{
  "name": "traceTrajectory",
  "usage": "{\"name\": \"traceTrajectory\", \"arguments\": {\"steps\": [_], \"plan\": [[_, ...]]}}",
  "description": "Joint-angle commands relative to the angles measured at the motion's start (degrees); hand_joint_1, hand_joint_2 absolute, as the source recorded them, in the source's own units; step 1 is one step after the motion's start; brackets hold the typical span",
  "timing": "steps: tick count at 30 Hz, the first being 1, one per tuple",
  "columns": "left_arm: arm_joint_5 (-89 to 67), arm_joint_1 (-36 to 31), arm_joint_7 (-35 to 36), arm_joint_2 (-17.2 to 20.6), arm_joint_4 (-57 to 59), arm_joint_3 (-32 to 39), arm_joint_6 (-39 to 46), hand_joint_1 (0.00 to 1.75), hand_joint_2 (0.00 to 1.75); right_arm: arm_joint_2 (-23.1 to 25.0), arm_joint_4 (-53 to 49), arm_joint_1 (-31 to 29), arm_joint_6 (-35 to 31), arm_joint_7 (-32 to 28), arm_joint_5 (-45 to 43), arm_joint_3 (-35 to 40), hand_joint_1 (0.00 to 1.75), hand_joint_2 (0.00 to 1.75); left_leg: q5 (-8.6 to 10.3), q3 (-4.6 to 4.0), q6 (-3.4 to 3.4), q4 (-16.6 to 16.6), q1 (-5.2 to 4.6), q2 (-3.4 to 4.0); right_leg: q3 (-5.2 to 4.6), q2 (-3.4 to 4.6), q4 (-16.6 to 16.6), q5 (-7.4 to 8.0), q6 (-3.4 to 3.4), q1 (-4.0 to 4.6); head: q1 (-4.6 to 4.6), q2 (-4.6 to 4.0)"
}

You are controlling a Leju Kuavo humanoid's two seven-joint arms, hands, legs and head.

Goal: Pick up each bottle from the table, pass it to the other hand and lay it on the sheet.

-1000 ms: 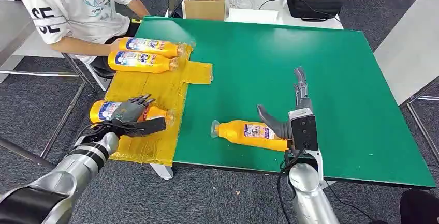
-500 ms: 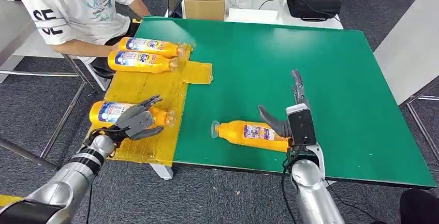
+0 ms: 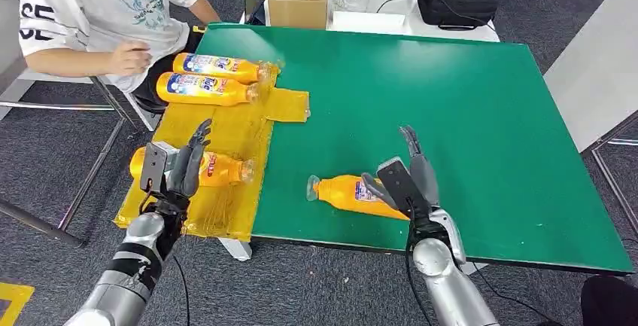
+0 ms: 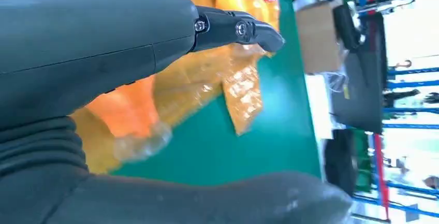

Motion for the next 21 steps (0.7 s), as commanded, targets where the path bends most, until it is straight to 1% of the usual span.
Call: {"name": "traceTrajectory", "arguments": {"steps": [1,2,3,4,6,7,8,10,12,13,14,15,16,17,18,19,20,21], "plan": [[3.5,0.0,0.0,-2.7,-2.3,0.9,-0.6,0.0,1.75,-1.4,9.0,-3.1,1.9,1.7,1.7,2.2,0.0,1.75,-0.14,0.31,-0.06,0.0,0.03,0.11,0.3,0.04,0.0,-0.12,-0.11,0.05,0.0,0.0],[3.7,0.0,0.0,-2.7,-2.4,0.7,-0.6,0.0,1.75,-1.6,9.7,-3.3,2.4,2.1,2.1,2.4,0.0,1.75,-0.16,0.35,-0.07,0.0,0.03,0.12,0.33,0.05,0.0,-0.14,-0.12,0.05,0.0,0.0],[3.9,0.0,0.1,-2.8,-2.5,0.5,-0.5,0.0,1.75,-1.7,10.4,-3.6,2.9,2.7,2.7,2.6,0.0,1.75,-0.07,0.19,-0.04,0.0,0.02,0.07,0.18,0.02,0.0,-0.06,-0.07,0.04,0.0,0.0],[6.1,-1.0,0.9,-3.1,-2.2,-1.6,-0.8,0.0,1.75,-2.2,15.9,-5.0,5.5,3.6,4.6,3.4,0.0,1.75,-0.17,0.37,-0.08,0.0,0.04,0.09,0.35,0.01,0.0,-0.15,-0.13,0.06,0.0,0.0],[7.6,-1.6,1.7,-3.2,-1.5,-2.0,-1.3,0.0,1.75,-2.9,17.6,-5.5,7.0,4.7,6.6,4.4,0.0,1.75,-0.12,0.35,-0.05,0.0,0.05,0.0,0.36,-0.08,0.0,-0.13,-0.09,0.07,0.0,0.0],[7.8,-1.7,1.7,-3.1,-1.3,-2.0,-1.1,0.0,1.75,-3.2,17.8,-5.6,7.5,5.3,7.4,4.8,0.0,1.75,-0.06,0.2,-0.04,0.0,0.04,0.03,0.19,-0.02,0.0,-0.06,-0.05,0.05,-0.02,0.0],[8.2,-1.7,1.6,-3.1,-1.2,-1.9,-1.5,0.0,1.75,-3.7,18.0,-5.7,8.2,5.8,7.9,5.2,0.0,1.75,-0.12,0.31,-0.04,0.0,0.05,0.05,0.31,-0.02,0.0,-0.11,-0.07,0.06,0.0,0.0],[10.0,-1.5,1.8,-2.9,-1.1,-1.4,-3.0,0.0,1.75,-4.9,18.4,-5.9,10.6,7.0,9.5,6.5,0.0,1.75,-0.21,0.44,-0.05,0.0,0.04,0.12,0.42,0.03,0.0,-0.18,-0.1,0.06,0.0,0.0],[11.0,-1.4,2.0,-2.9,-1.2,-0.9,-4.1,0.0,1.75,-6.1,19.7,-6.5,13.4,8.1,11.6,8.6,0.0,1.75,-0.13,0.31,-0.04,0.0,0.04,0.07,0.31,-0.01,0.0,-0.12,-0.08,0.05,0.0,0.0],[11.0,-1.4,2.1,-2.8,-1.1,-0.9,-4.1,0.0,1.75,-6.2,20.0,-6.7,13.8,8.2,11.9,8.9,0.0,1.75,-0.18,0.43,-0.06,0.0,0.04,0.08,0.42,-0.01,0.0,-0.17,-0.11,0.06,-0.02,0.0],[11.0,-1.4,2.1,-2.8,-1.1,-0.9,-4.1,0.0,1.75,-6.3,20.1,-6.7,13.8,8.2,11.9,8.9,0.0,1.75,-0.08,0.26,-0.05,0.0,0.04,0.03,0.26,-0.04,0.0,-0.08,-0.07,0.05,-0.02,-0.02],[11.0,-1.5,2.1,-2.8,-0.9,-0.9,-4.1,0.0,1.75,-6.4,20.7,-7.0,14.3,8.3,12.1,9.2,0.0,1.75,-0.1,0.35,-0.06,0.0,0.05,-0.01,0.37,-0.1,-0.1,-0.12,-0.09,0.07,0.0,-0.02],[11.4,-1.7,2.2,-2.9,-0.5,-0.8,-4.9,0.0,1.75,-6.7,21.8,-7.7,15.7,8.8,12.7,10.0,0.0,1.75,-0.05,0.23,-0.05,0.0,0.05,-0.04,0.24,-0.09,-0.1,-0.07,-0.07,0.06,0.0,0.0],[11.8,-1.9,2.3,-2.8,-0.1,-1.0,-5.8,0.0,1.75,-7.5,23.1,-9.0,17.4,9.4,13.7,11.4,0.0,1.75,-0.1,0.35,-0.06,0.0,0.05,0.01,0.36,-0.06,-0.1,-0.1,-0.09,0.07,0.0,0.0],[12.1,-2.2,2.4,-2.8,0.5,-1.0,-6.5,0.0,1.75,-7.9,24.6,-10.2,18.5,9.7,13.7,11.9,0.0,1.75,-0.05,0.27,-0.04,0.0,0.04,0.02,0.27,-0.04,-0.1,-0.06,-0.07,0.05,0.0,0.0],[12.8,-2.4,2.4,-2.8,1.0,-0.9,-7.7,0.0,1.75,-8.4,26.1,-11.7,20.0,9.8,14.3,13.0,0.47,1.75,-0.09,0.38,-0.05,0.0,0.04,0.07,0.36,-0.01,-0.1,-0.08,-0.09,0.06,0.0,0.0],[13.4,-2.6,2.5,-2.7,1.6,-0.8,-8.6,0.0,1.75,-8.8,27.4,-13.2,21.6,9.4,14.0,13.6,1.73,1.75,-0.04,0.3,-0.04,0.0,0.03,0.07,0.27,-0.02,-0.1,-0.04,-0.06,0.05,-0.02,-0.02],[13.8,-3.1,2.3,-2.6,2.4,-0.8,-9.4,0.0,1.75,-9.2,29.5,-15.3,24.4,8.2,12.8,14.2,1.75,1.75,-0.06,0.39,-0.05,0.0,0.03,0.09,0.36,-0.03,-0.1,-0.06,-0.09,0.05,-0.02,0.0]]}}
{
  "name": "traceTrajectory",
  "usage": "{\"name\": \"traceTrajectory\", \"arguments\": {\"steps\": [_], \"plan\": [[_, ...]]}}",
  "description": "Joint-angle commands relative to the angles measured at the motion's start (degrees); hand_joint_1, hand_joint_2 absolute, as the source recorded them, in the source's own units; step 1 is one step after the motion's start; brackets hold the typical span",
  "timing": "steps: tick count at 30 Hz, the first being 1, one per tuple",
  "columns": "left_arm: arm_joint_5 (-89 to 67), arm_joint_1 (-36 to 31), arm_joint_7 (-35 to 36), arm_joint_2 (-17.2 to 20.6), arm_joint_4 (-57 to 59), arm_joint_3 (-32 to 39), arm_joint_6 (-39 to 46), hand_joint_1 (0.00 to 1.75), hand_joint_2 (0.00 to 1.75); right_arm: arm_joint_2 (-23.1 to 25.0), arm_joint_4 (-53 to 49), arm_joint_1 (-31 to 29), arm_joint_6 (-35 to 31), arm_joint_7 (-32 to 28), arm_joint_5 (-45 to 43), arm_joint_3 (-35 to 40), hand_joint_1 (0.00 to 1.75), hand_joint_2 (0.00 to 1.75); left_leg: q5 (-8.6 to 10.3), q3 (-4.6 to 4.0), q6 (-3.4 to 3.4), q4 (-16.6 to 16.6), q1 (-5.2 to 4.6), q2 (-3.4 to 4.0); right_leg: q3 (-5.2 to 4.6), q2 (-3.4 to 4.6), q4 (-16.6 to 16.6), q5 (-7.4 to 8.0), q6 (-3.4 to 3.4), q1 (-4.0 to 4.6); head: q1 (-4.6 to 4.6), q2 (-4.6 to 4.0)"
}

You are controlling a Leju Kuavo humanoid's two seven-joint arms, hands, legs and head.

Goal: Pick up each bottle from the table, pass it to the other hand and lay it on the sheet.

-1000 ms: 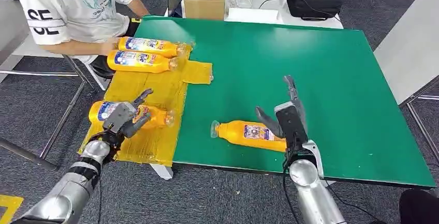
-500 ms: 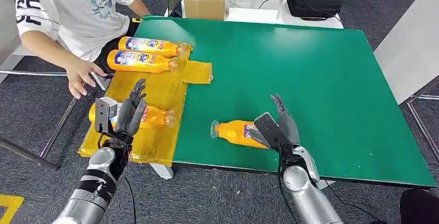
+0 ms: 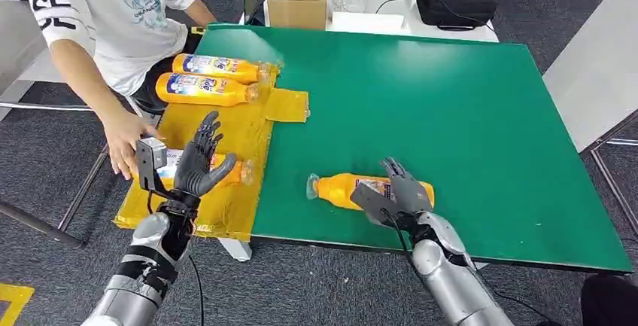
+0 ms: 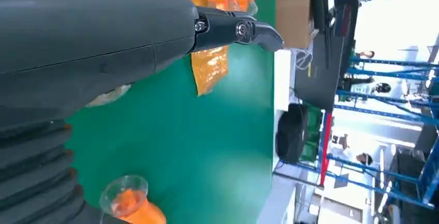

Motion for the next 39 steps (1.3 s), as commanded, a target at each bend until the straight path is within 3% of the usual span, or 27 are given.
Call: {"name": "traceTrajectory", "arguments": {"steps": [1,6,11,16,18,20,23,26,30,34,36,37,39], "plan": [[3.8,-4.4,0.9,0.4,6.8,-0.2,-6.3,0.0,1.75,-5.2,16.9,-11.4,12.8,-1.2,-0.7,9.6,1.75,1.75,-0.03,0.24,-0.03,0.0,0.02,0.01,0.25,-0.06,-0.1,-0.03,-0.07,0.03,0.02,0.02],[4.1,-5.2,0.9,0.3,7.9,-0.2,-6.5,0.0,1.75,-5.4,18.2,-13.1,13.7,-2.1,-1.3,10.1,1.75,1.75,0.05,0.42,-0.03,0.0,0.02,-0.13,0.41,-0.18,-0.1,0.01,-0.08,0.04,0.04,0.0],[6.4,-8.7,0.4,0.1,13.0,-1.2,-10.2,0.0,1.75,-8.4,24.4,-24.0,24.1,-7.5,-1.7,18.9,1.75,1.75,0.12,0.34,0.02,0.0,-0.04,-0.16,0.39,-0.13,0.0,0.03,-0.03,-0.02,0.0,0.02],[7.6,-9.9,0.4,0.3,15.0,-1.9,-11.5,0.0,1.75,-7.6,27.2,-30.6,27.9,-8.5,-4.5,21.9,1.75,1.75,0.09,0.34,0.0,0.1,-0.05,-0.03,0.35,-0.02,0.1,0.08,-0.06,-0.03,0.0,0.02],[8.4,-9.8,0.5,0.6,15.0,-2.0,-11.6,0.0,1.75,-6.6,28.5,-32.0,26.3,-7.7,-8.1,21.3,1.75,1.75,0.14,0.23,0.03,0.0,-0.08,0.01,0.23,0.03,0.1,0.18,-0.06,-0.06,0.0,0.02],[8.4,-8.0,0.6,1.1,12.5,-1.8,-9.5,0.0,1.75,-4.7,27.6,-30.1,19.4,-5.4,-13.1,17.1,1.75,1.75,0.12,0.27,0.03,0.0,-0.07,0.02,0.28,0.02,0.0,0.16,-0.08,-0.04,0.0,0.02],[7.1,-4.0,1.0,1.2,6.5,-0.6,-4.9,0.0,1.75,-0.7,19.3,-22.3,3.8,-3.7,-15.7,11.5,1.75,1.75,0.05,0.39,-0.01,0.0,0.0,0.16,0.38,0.15,0.0,0.16,-0.12,0.03,0.02,0.02],[5.3,-3.6,1.5,0.8,5.0,-1.1,-1.0,0.0,1.75,0.8,11.0,-16.5,0.2,-2.9,-18.5,8.5,1.75,1.75,-0.01,0.45,-0.03,-0.1,0.03,0.31,0.42,0.28,-0.1,0.14,-0.15,0.06,-0.02,0.02],[3.6,-4.5,0.7,-0.6,5.2,-2.0,3.9,0.0,1.75,4.7,0.8,-8.6,-7.3,-8.2,-23.0,2.4,1.75,1.75,0.02,0.27,-0.08,0.0,0.06,0.2,0.23,0.05,0.0,0.09,-0.17,0.09,0.0,0.02],[3.3,-4.9,0.6,-1.0,5.5,-2.4,4.9,0.0,1.75,5.3,-0.5,-7.7,-8.5,-8.2,-22.9,2.2,1.75,1.75,0.02,0.11,-0.06,0.0,0.07,0.08,0.09,0.04,0.1,0.03,-0.2,0.09,-0.04,0.02],[3.1,-5.7,0.3,-1.8,6.1,-3.7,5.7,0.0,1.75,7.6,-3.0,-5.1,-10.0,-12.4,-26.4,-0.3,1.75,1.75,-0.01,0.13,-0.06,0.0,0.08,0.04,0.12,0.0,0.1,-0.01,-0.22,0.1,-0.02,0.02],[3.1,-6.0,0.3,-2.1,6.4,-4.4,5.8,0.0,1.75,8.0,-3.9,-4.4,-13.6,-14.1,-23.6,0.5,1.75,1.75,-0.07,0.2,-0.06,0.1,0.08,0.0,0.23,-0.06,0.1,-0.08,-0.24,0.11,0.02,0.02],[3.4,-7.0,0.8,-2.7,7.2,-5.9,5.2,0.0,1.75,9.2,-4.2,-3.8,-13.5,-16.1,-25.1,0.8,1.75,1.75,0.03,0.04,-0.05,0.0,0.07,-0.09,0.07,-0.13,0.0,-0.01,-0.2,0.08,0.04,0.02]]}}
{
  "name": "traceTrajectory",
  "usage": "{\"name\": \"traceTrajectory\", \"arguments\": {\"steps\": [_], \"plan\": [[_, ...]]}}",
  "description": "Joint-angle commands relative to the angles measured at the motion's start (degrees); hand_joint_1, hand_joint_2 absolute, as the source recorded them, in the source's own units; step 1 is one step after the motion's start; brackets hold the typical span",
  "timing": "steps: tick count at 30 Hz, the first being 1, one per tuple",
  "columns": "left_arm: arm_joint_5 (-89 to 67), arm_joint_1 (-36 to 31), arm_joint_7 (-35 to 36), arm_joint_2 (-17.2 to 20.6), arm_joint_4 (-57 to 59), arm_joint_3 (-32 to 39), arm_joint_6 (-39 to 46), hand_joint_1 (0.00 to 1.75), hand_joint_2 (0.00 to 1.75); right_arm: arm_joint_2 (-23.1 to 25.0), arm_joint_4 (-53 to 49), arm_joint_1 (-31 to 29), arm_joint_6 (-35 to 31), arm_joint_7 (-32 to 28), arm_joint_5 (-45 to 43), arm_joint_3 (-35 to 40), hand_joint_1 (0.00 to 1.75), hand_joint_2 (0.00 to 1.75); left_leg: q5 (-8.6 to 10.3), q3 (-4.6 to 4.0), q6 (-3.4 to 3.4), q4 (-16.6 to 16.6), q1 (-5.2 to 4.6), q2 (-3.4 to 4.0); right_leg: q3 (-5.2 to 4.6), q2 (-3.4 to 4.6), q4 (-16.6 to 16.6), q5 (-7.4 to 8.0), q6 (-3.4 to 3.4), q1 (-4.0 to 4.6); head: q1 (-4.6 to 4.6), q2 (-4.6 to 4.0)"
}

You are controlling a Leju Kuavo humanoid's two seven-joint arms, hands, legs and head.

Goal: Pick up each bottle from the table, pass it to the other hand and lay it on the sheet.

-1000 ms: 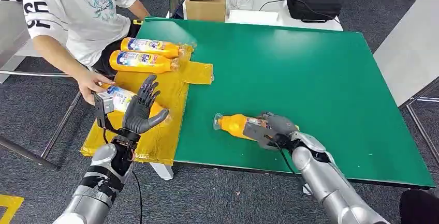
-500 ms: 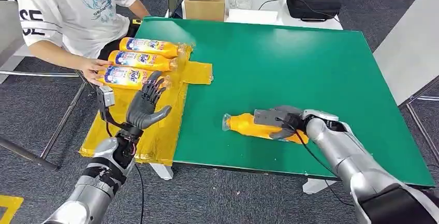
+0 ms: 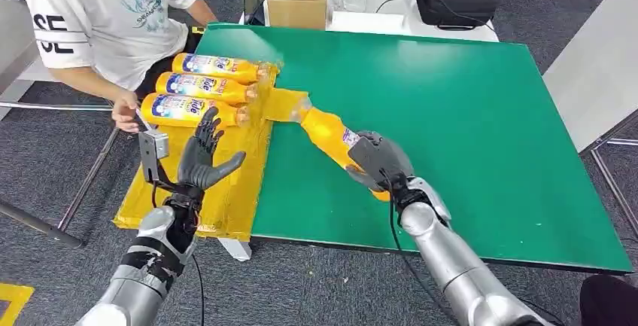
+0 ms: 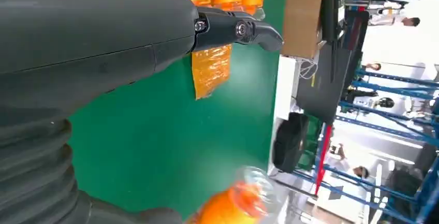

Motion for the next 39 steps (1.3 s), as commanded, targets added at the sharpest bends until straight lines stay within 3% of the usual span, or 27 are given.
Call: {"name": "traceTrajectory", "arguments": {"steps": [1,4,7,18,23,39], "plan": [[0.1,-4.0,0.5,-2.0,3.0,-4.9,0.5,0.0,1.75,5.6,-7.9,5.3,-5.2,-7.1,-1.8,-4.6,1.75,1.75,-0.06,0.04,-0.04,0.0,0.01,-0.03,0.07,-0.07,0.0,-0.07,-0.06,0.01,0.02,0.0],[0.3,-4.1,0.5,-1.7,3.3,-5.4,0.6,0.0,1.75,5.4,-7.4,5.0,-6.0,-7.6,-1.6,-4.7,1.75,1.75,-0.06,0.08,-0.04,0.0,-0.02,-0.01,0.1,-0.07,0.0,-0.08,-0.06,-0.01,0.02,0.0],[0.7,-5.0,0.9,-2.1,3.4,-8.4,-1.1,0.0,1.75,5.5,-4.9,3.6,-10.2,-10.8,4.9,-1.0,1.75,1.75,-0.06,0.08,-0.04,0.0,-0.02,0.0,0.09,-0.06,0.0,-0.07,-0.06,-0.01,0.02,0.0],[3.9,-5.8,3.0,-2.7,2.7,-12.2,-3.7,0.0,1.75,6.5,-1.1,3.2,-13.5,-13.9,8.4,2.2,1.75,1.75,-0.14,0.21,-0.06,0.0,0.0,0.1,0.22,-0.03,0.0,-0.13,-0.09,0.02,0.02,0.0],[7.1,-6.4,4.4,-2.4,1.1,-16.4,-4.9,0.0,1.75,5.9,-0.7,2.1,-12.3,-17.3,7.7,5.7,1.75,1.75,-0.13,0.17,-0.05,0.0,0.0,0.1,0.19,-0.01,0.0,-0.1,-0.08,0.01,0.02,0.0],[14.7,-5.7,7.9,-2.5,-3.0,-18.4,-7.6,0.0,1.75,9.2,7.3,-3.6,-9.7,-15.0,12.3,11.9,1.75,1.75,-0.09,0.1,-0.04,0.0,-0.03,0.16,0.08,0.07,0.0,-0.06,-0.06,-0.01,0.0,0.0]]}}
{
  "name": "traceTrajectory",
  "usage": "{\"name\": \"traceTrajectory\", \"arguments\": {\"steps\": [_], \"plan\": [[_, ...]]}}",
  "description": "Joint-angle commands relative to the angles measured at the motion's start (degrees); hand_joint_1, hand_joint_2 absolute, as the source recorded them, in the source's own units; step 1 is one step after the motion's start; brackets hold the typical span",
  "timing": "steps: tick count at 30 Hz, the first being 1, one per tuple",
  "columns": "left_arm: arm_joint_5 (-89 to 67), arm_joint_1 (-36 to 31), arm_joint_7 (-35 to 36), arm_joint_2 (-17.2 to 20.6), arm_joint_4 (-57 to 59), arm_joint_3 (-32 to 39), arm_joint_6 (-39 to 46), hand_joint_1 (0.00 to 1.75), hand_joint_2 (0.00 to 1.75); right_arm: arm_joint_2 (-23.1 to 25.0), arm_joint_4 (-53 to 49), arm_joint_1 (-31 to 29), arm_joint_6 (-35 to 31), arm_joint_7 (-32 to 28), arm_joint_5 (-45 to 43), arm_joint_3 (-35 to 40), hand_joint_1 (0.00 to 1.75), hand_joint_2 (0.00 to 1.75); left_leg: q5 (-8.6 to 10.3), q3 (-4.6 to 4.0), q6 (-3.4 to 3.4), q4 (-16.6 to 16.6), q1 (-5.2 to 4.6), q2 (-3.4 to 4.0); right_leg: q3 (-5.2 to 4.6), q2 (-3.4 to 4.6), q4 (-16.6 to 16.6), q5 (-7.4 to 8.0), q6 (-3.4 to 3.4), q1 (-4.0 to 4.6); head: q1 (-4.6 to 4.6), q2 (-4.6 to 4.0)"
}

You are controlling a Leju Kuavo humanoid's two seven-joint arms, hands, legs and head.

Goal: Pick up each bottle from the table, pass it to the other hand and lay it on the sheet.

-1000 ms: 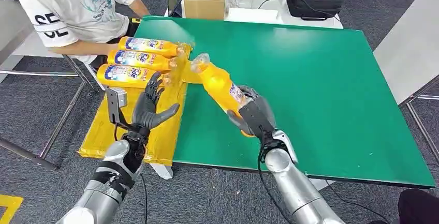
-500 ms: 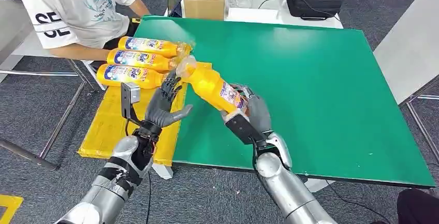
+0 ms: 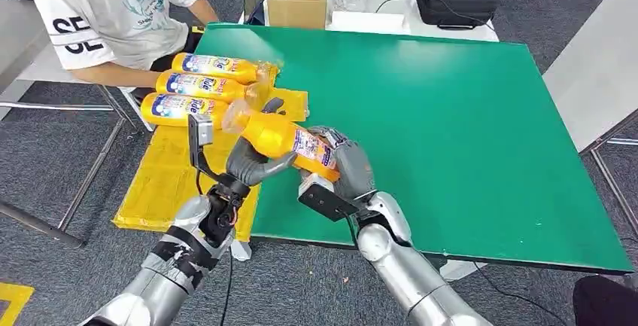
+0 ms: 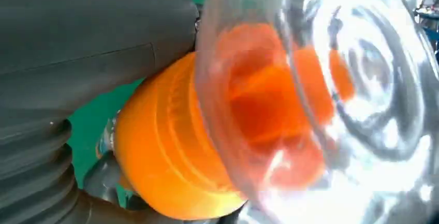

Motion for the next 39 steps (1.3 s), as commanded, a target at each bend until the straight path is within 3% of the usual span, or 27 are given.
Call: {"name": "traceTrajectory", "arguments": {"steps": [1,3,4,7,8,9,24,30,34,39], "plan": [[3.4,-1.6,1.8,1.0,-1.4,-3.0,-2.3,0.0,1.75,1.9,9.9,-6.4,2.9,0.8,0.0,5.9,1.75,1.75,-0.08,0.13,-0.04,0.0,0.01,0.09,0.11,0.05,0.0,-0.06,-0.06,0.02,0.0,0.0],[3.9,-1.0,1.1,1.3,-2.6,-2.7,-2.8,0.0,1.75,2.1,10.4,-6.6,3.4,0.5,-0.5,5.9,1.75,1.75,-0.08,0.14,-0.03,0.0,0.0,0.1,0.12,0.06,0.0,-0.06,-0.06,0.01,0.0,0.0],[4.4,-0.5,1.0,1.1,-3.3,-2.0,-2.3,1.75,1.75,2.1,10.6,-6.6,3.0,0.8,-0.4,5.9,1.75,1.75,-0.15,0.26,-0.05,0.0,0.0,0.13,0.23,0.07,0.0,-0.12,-0.09,0.02,0.0,0.0],[4.7,-0.1,1.0,1.3,-3.5,-1.7,-2.2,1.75,1.75,2.2,10.6,-6.6,2.4,1.3,0.1,6.0,1.75,1.75,-0.08,0.14,-0.04,0.0,0.0,0.1,0.12,0.07,0.0,-0.05,-0.06,0.01,-0.02,0.0],[4.7,0.0,1.1,1.3,-3.5,-1.6,-2.1,1.75,1.75,2.2,10.5,-6.6,2.2,1.5,0.5,6.2,1.61,1.75,-0.12,0.23,-0.05,0.0,0.01,0.11,0.22,0.06,0.0,-0.09,-0.08,0.02,0.0,0.0],[4.8,0.3,0.8,1.0,-3.7,-0.9,-0.8,1.75,1.75,2.2,10.1,-6.3,1.6,2.2,0.5,5.9,0.0,1.75,-0.07,0.12,-0.04,0.0,0.0,0.08,0.11,0.04,0.0,-0.05,-0.06,0.01,0.0,0.0],[5.6,0.8,-0.8,0.9,-3.4,2.3,4.3,1.75,1.75,1.4,5.6,-3.3,0.1,0.9,-5.5,0.3,0.0,1.75,-0.16,0.3,-0.06,0.0,0.0,0.09,0.28,0.02,0.0,-0.15,-0.1,0.01,0.0,0.0],[-18.9,-4.1,-10.2,3.0,3.8,1.2,27.8,1.75,1.75,-0.1,-5.5,2.9,-7.2,-0.5,-8.7,-5.9,0.0,1.75,-0.05,0.1,-0.04,0.0,0.03,-0.08,0.13,-0.12,0.0,-0.08,-0.07,0.03,0.0,0.0],[-37.9,-8.3,-10.4,5.0,12.9,1.0,36.5,1.75,1.75,-1.2,-16.6,8.3,-7.9,-0.1,-11.2,-10.8,0.0,1.75,-0.03,0.11,-0.04,0.0,0.01,-0.13,0.11,-0.15,0.0,-0.08,-0.06,0.02,0.0,0.0],[-48.8,-9.5,-8.1,6.6,16.4,2.2,38.6,1.75,1.75,-2.2,-22.0,11.5,-6.7,1.1,-12.0,-14.1,0.0,1.75,-0.08,0.2,-0.05,0.0,0.02,-0.11,0.21,-0.15,0.0,-0.13,-0.09,0.03,0.0,0.0]]}}
